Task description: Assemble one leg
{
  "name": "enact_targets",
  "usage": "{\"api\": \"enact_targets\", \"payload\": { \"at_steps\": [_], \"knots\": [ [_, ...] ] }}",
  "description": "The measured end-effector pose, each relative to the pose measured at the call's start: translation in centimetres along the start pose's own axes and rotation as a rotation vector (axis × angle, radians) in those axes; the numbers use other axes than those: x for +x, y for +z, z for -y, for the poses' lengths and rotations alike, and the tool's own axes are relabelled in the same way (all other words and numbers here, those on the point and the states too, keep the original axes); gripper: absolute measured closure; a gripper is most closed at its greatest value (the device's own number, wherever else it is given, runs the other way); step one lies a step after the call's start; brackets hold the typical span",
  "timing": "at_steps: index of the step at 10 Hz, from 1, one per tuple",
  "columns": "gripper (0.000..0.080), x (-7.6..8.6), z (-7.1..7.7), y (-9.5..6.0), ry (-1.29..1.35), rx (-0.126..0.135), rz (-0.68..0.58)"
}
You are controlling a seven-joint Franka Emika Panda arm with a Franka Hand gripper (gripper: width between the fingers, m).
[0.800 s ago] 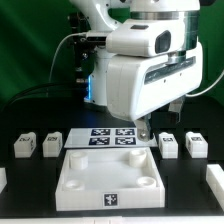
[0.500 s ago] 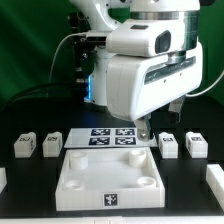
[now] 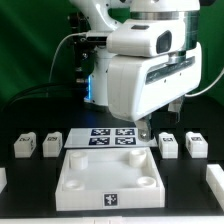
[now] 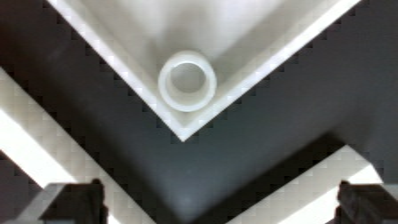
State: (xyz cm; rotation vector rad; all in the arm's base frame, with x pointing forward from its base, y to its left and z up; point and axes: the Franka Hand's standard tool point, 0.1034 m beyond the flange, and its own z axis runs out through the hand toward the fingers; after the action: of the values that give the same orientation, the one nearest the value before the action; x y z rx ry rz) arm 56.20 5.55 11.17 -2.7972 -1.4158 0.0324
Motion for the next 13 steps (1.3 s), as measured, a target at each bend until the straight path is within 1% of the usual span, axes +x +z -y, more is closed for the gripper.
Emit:
{"api": "enact_targets", "payload": {
  "at_steps": [1, 2, 3, 4, 5, 6, 7, 9, 11, 12, 13],
  "knots": [
    [0.015, -1.6, 1.5, 0.7, -0.055, -0.005, -0.003],
    [0.015, -3.9, 3.3, 1.7, -0.219, -0.01, -0.006],
    [0.015, -6.3, 4.6, 2.8, -0.335, -0.016, -0.011],
    [0.015, -8.5, 5.4, 3.9, -0.456, -0.006, -0.007],
    [0.015, -10.1, 5.7, 4.7, -0.566, 0.001, -0.007],
    [0.015, -12.0, 5.9, 5.6, -0.669, 0.004, -0.009],
    [0.015, -13.1, 5.9, 6.4, -0.747, 0.02, -0.007],
    [0.015, -13.5, 6.1, 8.2, -0.712, 0.034, -0.013],
    [0.015, -13.9, 6.3, 10.0, -0.703, 0.057, -0.016],
    [0.015, -14.2, 6.3, 10.4, -0.696, 0.065, -0.016],
    [0.015, -14.1, 6.3, 10.3, -0.695, 0.063, -0.016]
  ]
}}
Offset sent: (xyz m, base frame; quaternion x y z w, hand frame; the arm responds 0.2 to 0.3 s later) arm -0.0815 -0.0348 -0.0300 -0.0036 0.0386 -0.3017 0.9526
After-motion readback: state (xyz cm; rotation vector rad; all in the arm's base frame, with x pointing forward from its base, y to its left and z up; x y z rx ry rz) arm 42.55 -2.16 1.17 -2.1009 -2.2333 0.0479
